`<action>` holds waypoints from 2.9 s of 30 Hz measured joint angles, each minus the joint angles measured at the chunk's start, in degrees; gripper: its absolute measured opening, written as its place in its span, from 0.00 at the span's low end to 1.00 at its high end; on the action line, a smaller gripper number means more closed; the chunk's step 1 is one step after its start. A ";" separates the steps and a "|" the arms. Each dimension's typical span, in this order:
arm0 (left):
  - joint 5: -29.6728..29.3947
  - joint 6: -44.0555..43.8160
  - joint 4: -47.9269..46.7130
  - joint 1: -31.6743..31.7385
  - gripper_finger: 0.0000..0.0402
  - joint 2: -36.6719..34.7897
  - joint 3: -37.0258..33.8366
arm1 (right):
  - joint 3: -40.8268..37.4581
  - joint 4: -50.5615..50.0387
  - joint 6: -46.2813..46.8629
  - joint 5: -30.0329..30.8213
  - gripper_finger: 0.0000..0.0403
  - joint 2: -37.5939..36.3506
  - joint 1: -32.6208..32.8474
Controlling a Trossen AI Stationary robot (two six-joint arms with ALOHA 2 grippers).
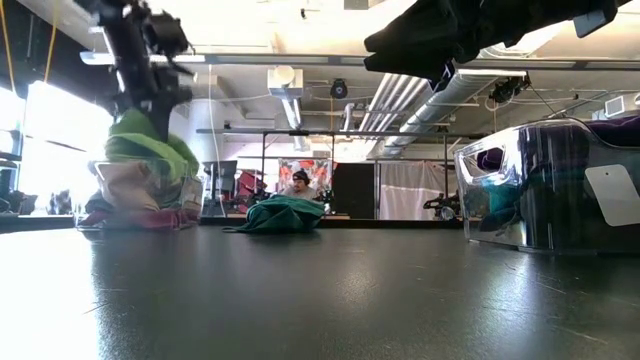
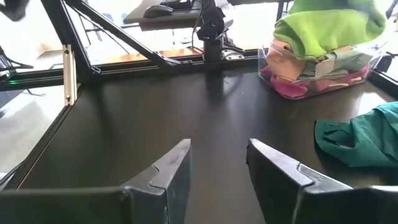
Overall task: Sort towels by color in basket
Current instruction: Put the light green towel into the left transparent bin, then put the green towel into the right transparent bin
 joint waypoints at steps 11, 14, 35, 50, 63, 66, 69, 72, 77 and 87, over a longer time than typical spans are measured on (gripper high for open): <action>5.46 -3.09 18.66 -1.06 0.19 10.22 -17.21 | 0.00 -0.26 0.01 0.00 0.38 0.00 0.00; 5.34 -0.51 18.70 -0.93 0.15 12.60 -16.42 | 0.00 -0.24 -0.01 0.00 0.38 0.00 0.00; 4.76 -2.91 -14.35 0.73 0.54 6.89 13.51 | -0.02 -1.36 0.52 0.00 0.38 0.02 0.04; 6.02 6.79 13.12 -29.08 0.52 18.53 18.27 | -0.02 0.92 0.72 0.01 0.38 0.02 0.23; 3.13 -2.70 24.91 -29.40 0.54 48.16 18.20 | -0.02 3.36 -2.50 0.00 0.38 0.02 8.41; 3.55 -4.97 23.99 -28.22 0.56 51.45 18.52 | -0.02 3.48 -3.23 0.00 0.38 0.02 8.81; 4.24 -4.95 23.33 -27.87 0.56 53.68 18.69 | -0.02 3.43 -3.36 0.00 0.38 0.02 8.72; 4.32 -4.08 23.02 -28.62 0.52 54.00 18.73 | -0.02 3.28 -3.68 0.01 0.38 0.02 8.72; 3.98 -1.65 22.11 -31.74 0.32 52.45 18.40 | -0.02 2.99 -4.58 0.00 0.38 0.00 8.75; -1.70 -1.30 18.82 -44.30 0.05 45.00 17.98 | -0.02 -0.37 -4.60 0.00 0.38 0.00 10.72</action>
